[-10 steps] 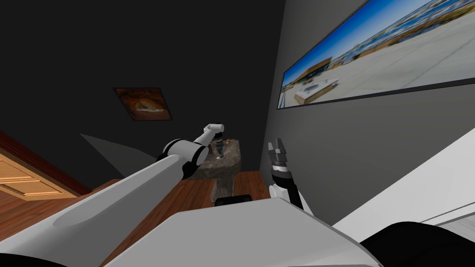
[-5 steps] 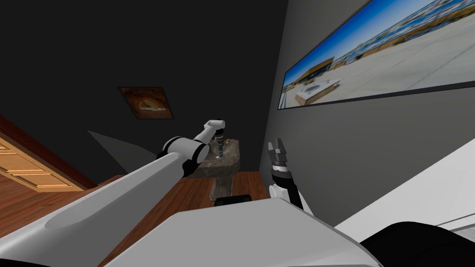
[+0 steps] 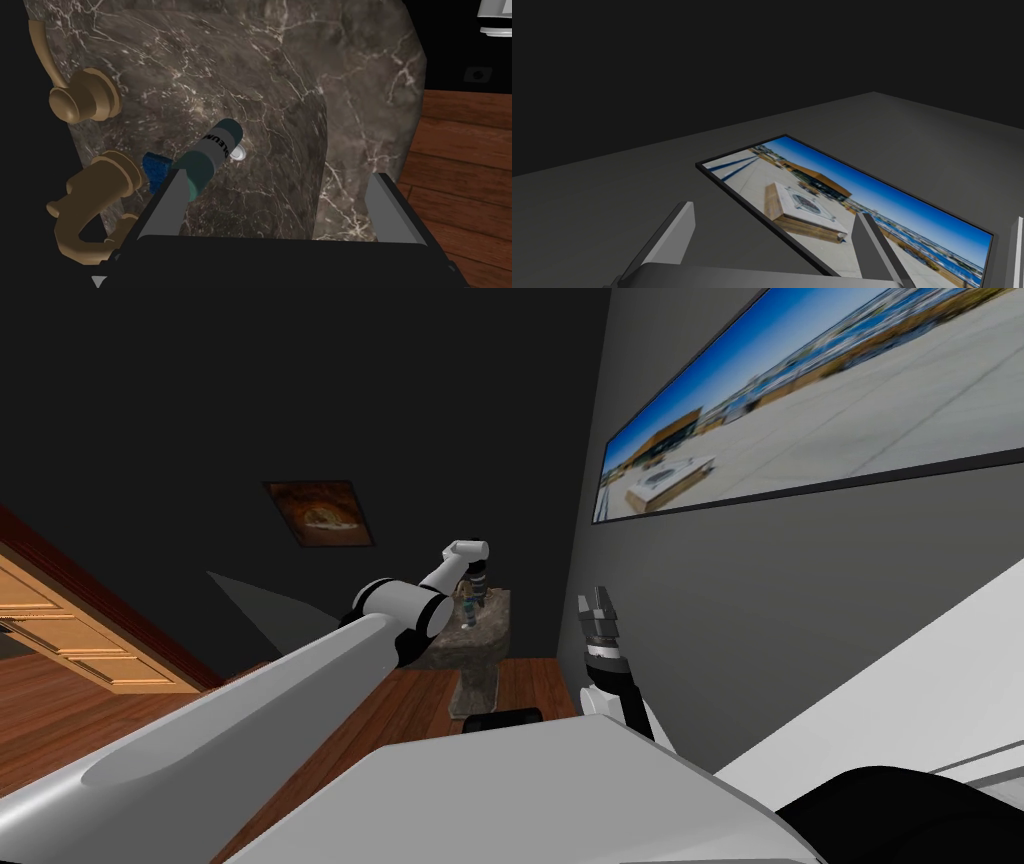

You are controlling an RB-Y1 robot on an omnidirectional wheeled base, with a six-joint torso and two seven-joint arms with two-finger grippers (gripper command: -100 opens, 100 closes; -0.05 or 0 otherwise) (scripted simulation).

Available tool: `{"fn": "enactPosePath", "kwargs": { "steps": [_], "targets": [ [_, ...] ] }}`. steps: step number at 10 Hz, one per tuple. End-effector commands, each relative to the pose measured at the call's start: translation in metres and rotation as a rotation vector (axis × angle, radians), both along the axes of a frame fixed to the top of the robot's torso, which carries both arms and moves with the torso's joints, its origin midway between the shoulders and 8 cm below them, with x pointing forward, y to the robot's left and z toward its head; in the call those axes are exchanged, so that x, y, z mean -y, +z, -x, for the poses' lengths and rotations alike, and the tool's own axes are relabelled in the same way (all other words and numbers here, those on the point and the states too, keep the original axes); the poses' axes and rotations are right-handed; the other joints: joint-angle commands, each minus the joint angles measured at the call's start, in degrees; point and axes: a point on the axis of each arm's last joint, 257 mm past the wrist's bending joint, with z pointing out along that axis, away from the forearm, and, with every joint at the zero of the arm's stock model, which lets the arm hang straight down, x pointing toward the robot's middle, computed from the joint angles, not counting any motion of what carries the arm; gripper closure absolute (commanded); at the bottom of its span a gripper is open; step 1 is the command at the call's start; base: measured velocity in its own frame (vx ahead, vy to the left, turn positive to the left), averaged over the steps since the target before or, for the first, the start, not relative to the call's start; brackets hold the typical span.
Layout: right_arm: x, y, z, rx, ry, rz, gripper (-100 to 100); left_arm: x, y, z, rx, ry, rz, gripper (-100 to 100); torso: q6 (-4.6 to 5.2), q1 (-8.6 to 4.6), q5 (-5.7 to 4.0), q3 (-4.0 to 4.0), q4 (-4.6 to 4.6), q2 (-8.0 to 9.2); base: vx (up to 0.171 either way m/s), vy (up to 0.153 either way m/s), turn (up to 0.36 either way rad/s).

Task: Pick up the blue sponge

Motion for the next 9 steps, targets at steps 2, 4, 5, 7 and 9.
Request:
{"fn": "enactPosePath", "kwargs": {
  "steps": [2,4,5,7,9],
  "targets": [
    [0.000,0.000,0.000,0.000,0.000,0.000,0,0.007,0.014,-0.003,0.017,-0.005,0.006,-100,-0.01,0.13,0.04,-0.02,-0.01,-0.02,-0.010,-0.023,0.025],
    [0.000,0.000,0.000,0.000,0.000,0.000,0,-0.011,-0.005,0.000,-0.017,0.041,-0.003,-100,0.01,-0.23,-0.05,0.01,0.01,0.01,0.018,-0.046,-0.051],
    [0.000,0.000,0.000,0.000,0.000,0.000,0,-0.002,0.018,-0.013,0.056,0.018,0.012,-100,0.00,0.21,0.05,-0.09,-0.06,-0.14,0.056,0.103,-0.080],
    [0.000,0.000,0.000,0.000,0.000,0.000,0,-0.004,0.012,-0.010,0.039,0.023,0.008,-100,-0.04,0.49,0.13,-0.10,-0.05,-0.17,0.023,0.061,-0.001],
    [0.000,0.000,0.000,0.000,0.000,0.000,0,-0.010,-0.003,-0.002,-0.008,0.038,-0.001,-100,-0.02,0.17,0.06,-0.06,-0.04,-0.08,-0.001,-0.007,0.003]
  ]
}}
